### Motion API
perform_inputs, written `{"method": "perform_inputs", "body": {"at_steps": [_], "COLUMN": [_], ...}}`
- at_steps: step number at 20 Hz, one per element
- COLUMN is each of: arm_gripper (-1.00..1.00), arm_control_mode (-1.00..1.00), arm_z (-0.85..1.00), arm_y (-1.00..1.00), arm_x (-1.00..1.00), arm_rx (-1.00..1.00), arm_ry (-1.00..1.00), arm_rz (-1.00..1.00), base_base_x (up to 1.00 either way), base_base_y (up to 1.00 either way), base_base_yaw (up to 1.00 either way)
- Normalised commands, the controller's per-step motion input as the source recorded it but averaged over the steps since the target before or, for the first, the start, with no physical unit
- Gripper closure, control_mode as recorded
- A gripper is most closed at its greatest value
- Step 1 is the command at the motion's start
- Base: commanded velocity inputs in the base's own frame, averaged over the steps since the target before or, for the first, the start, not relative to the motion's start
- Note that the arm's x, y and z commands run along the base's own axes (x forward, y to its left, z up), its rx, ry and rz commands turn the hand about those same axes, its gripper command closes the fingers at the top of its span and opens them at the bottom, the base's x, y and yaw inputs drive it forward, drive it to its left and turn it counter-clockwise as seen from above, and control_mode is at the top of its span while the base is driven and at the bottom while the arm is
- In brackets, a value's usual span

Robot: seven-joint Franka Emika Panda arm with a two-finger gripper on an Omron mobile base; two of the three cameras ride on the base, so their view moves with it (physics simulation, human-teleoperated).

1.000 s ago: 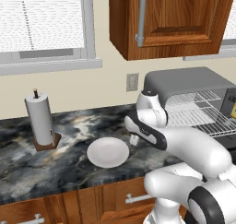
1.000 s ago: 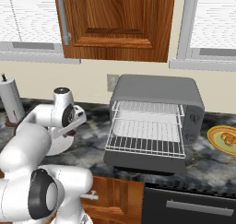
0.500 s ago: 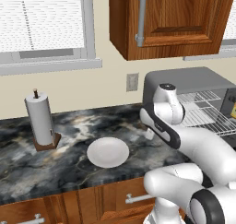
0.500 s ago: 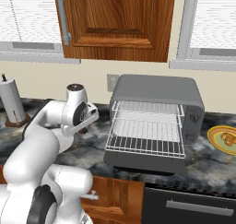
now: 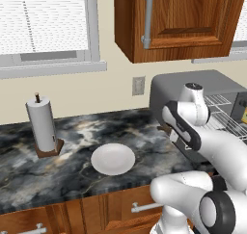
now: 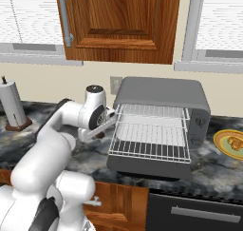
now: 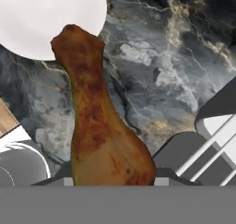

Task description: Open the toaster oven door. Place the bread on the top rack in the toaster oven and place the chicken drumstick on the bottom rack.

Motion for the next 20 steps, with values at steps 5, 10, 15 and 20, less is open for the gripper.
{"method": "perform_inputs", "body": {"at_steps": [5, 10, 15, 20], "arm_gripper": [1.0, 1.0, 1.0, 1.0], "arm_control_mode": [-1.0, -1.0, -1.0, -1.0], "arm_z": [0.02, 0.0, 0.0, 0.0], "arm_y": [-0.59, -0.57, -0.5, -0.45], "arm_x": [0.0, 0.05, 0.14, 0.12], "arm_rx": [0.0, 0.0, 0.0, 0.0], "arm_ry": [0.04, 0.02, 0.06, 0.09], "arm_rz": [0.01, 0.03, 0.01, 0.0], "base_base_x": [0.0, 0.0, 0.0, 0.0], "base_base_y": [0.0, 0.0, 0.0, 0.0], "base_base_yaw": [0.0, 0.0, 0.0, 0.0]}}
